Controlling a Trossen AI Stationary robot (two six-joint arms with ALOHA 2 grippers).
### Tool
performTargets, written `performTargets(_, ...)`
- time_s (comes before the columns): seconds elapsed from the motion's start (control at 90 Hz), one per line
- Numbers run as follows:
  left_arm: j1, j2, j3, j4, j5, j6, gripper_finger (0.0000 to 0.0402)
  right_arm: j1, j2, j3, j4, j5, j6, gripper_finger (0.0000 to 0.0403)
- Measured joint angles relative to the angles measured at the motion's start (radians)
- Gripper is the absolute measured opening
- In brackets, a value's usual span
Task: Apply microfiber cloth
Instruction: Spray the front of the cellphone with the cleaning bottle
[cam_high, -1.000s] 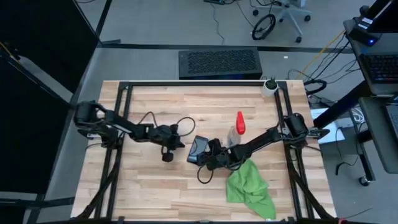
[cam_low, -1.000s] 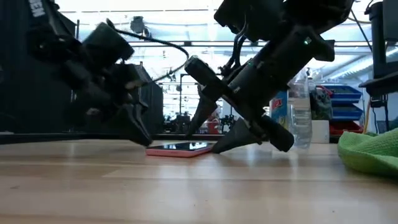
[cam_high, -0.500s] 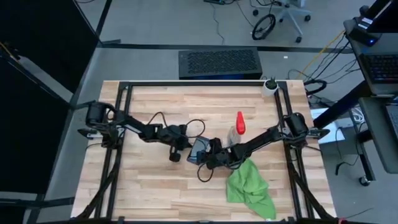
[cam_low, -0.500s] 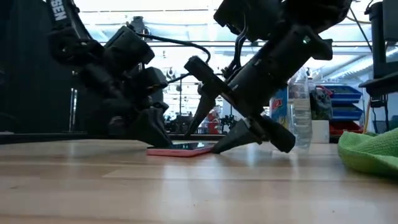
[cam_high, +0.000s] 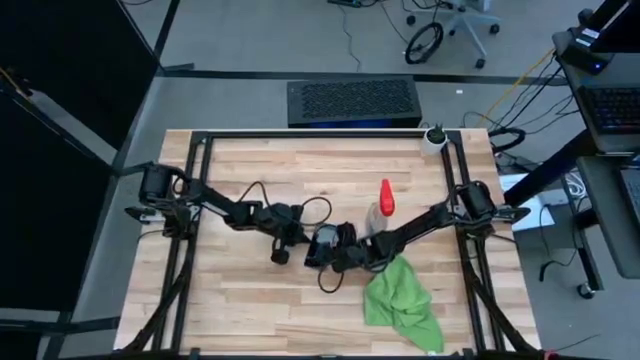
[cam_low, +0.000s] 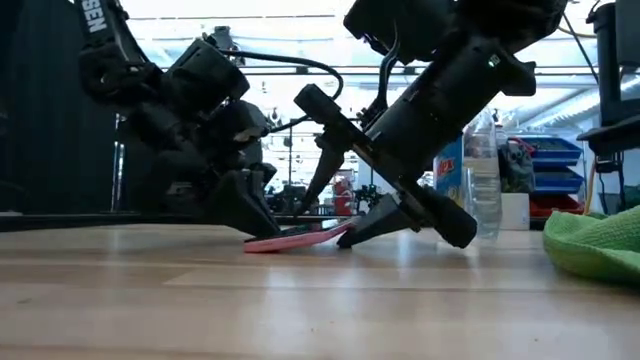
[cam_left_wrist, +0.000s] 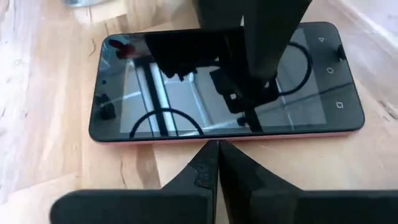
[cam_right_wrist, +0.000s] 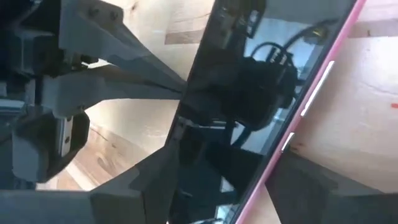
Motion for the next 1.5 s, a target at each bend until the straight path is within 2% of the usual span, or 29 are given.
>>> performTargets(0.389, 0.001, 0.000, 0.000, 0.033, -0.014, 0.000, 0.0000, -0.001, 0.003, -0.001, 0.040, 0.016, -0.232, 0.0199)
performTargets(0.622, 0.001, -0.002, 0.000, 0.036, -0.016, -0.006, 0.0000, -0.005, 0.005, -0.001, 0.043, 0.061, -0.300, 0.0128)
performTargets(0.833, 0.000, -0.060, 0.000, -0.014, -0.016, -0.105, 0.0000, -0.005, -0.004, 0.003, 0.060, 0.072, -0.396, 0.0055)
performTargets(1.022, 0.001, -0.238, 0.000, -0.129, -0.024, -0.191, 0.0000, -0.004, -0.046, 0.003, 0.052, 0.067, -0.579, 0.0023)
performTargets(1.244, 0.003, -0.526, 0.000, -0.252, -0.024, -0.336, 0.0000, -0.004, -0.160, -0.005, 0.004, 0.109, -0.801, 0.0021)
performTargets(1.5, 0.003, -0.781, 0.000, -0.306, -0.023, -0.395, 0.0000, -0.004, -0.281, -0.003, 0.033, 0.128, -0.994, 0.0020)
